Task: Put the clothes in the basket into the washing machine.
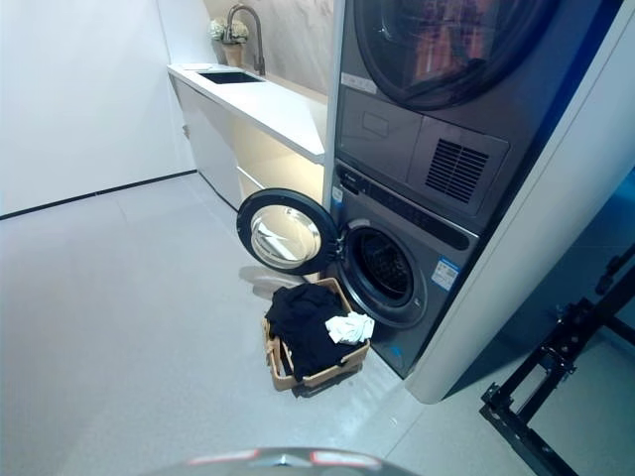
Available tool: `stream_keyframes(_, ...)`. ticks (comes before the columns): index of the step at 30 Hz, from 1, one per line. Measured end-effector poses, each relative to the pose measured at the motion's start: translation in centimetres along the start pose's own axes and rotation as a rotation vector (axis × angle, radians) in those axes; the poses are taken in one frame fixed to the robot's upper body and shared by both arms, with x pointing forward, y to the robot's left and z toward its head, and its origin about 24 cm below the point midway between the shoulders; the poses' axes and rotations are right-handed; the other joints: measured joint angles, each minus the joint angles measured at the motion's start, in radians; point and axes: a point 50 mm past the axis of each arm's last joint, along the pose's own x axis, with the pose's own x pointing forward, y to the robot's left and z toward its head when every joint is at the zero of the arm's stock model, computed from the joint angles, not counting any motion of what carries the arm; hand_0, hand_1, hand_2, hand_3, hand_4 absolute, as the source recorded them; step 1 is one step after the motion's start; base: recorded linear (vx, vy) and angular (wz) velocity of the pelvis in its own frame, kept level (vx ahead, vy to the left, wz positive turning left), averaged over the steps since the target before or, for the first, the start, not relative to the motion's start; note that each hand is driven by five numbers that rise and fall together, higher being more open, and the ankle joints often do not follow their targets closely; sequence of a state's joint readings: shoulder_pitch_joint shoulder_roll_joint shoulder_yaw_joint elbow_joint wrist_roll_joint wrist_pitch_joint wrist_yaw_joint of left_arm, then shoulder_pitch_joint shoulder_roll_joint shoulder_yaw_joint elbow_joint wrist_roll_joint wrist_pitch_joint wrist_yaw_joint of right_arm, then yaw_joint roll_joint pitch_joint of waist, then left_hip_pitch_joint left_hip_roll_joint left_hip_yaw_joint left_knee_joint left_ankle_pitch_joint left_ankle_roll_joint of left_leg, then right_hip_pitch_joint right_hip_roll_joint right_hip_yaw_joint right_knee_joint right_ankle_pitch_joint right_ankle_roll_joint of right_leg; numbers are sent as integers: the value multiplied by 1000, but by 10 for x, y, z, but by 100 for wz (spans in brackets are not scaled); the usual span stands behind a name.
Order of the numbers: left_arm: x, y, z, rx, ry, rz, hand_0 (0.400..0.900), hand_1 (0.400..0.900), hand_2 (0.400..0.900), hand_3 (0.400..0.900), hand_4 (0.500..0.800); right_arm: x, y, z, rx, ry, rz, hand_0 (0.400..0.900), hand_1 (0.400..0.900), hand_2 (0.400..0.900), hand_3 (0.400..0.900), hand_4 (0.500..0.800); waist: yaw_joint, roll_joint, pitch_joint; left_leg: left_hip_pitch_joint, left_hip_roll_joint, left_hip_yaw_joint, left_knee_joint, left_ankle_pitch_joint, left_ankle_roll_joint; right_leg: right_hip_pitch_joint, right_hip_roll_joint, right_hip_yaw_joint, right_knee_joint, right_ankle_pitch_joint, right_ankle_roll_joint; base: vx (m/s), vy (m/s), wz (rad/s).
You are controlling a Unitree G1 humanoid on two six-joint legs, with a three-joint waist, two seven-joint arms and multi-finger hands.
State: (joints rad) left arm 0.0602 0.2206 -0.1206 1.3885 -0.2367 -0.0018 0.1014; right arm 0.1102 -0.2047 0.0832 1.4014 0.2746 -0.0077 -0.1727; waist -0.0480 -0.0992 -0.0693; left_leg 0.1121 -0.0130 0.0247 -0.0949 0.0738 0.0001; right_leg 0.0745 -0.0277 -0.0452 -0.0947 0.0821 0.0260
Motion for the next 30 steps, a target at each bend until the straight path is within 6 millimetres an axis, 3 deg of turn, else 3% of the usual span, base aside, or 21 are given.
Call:
stream_keyframes(17, 0, 2, 0, 1, 0, 4, 900, 900, 900, 900, 800, 0, 0, 0, -1, -1, 2, 900, 900, 900, 900, 800, 0, 0, 3, -6, 4, 1, 0, 0, 0, -11, 4, 2, 10, 0, 0, -21, -34, 0)
stream_keyframes(23, 1, 7, 9, -15, -18, 18, 900, 900, 900, 900, 800, 0, 4, 16, 4, -36, 10, 900, 900, 900, 900, 800, -4, 20, 17, -58, 24, 2, 6, 14, -11, -87, 24, 4, 66, -10, -14, 14, -201, -1)
stream_keyframes(25, 1, 5, 16, -32, -32, 14, 900, 900, 900, 900, 800, 0, 4, 21, 6, -48, 11, 900, 900, 900, 900, 800, -2, 29, 51, -68, 34, -9, 38, 2, -27, -84, 34, -4, 80, -23, -33, -2, -251, 19)
stream_keyframes(26, 1, 4, 17, -43, -33, 12, 900, 900, 900, 900, 800, 0, 4, 25, 7, -60, 12, 900, 900, 900, 900, 800, 1, 38, 74, -105, 43, -17, 107, -22, -40, -97, 49, -20, 123, -42, -60, -7, -330, 23)
stream_keyframes(28, 1, -4, 40, -52, -86, -9, 900, 900, 900, 900, 800, 0, 3, 40, 11, -96, 6, 900, 900, 900, 900, 800, 1, 49, 148, -185, 50, -38, 288, -89, -77, -106, 50, -41, 149, -69, -77, 20, -180, 9)
stream_keyframes(30, -1, -17, 52, -82, -111, -42, 900, 900, 900, 900, 800, 0, -5, 55, 14, -132, -14, 900, 900, 900, 900, 800, 2, 89, 220, -244, 63, -50, 404, -106, -111, -108, 65, -47, 169, -71, -94, 95, -83, -7)
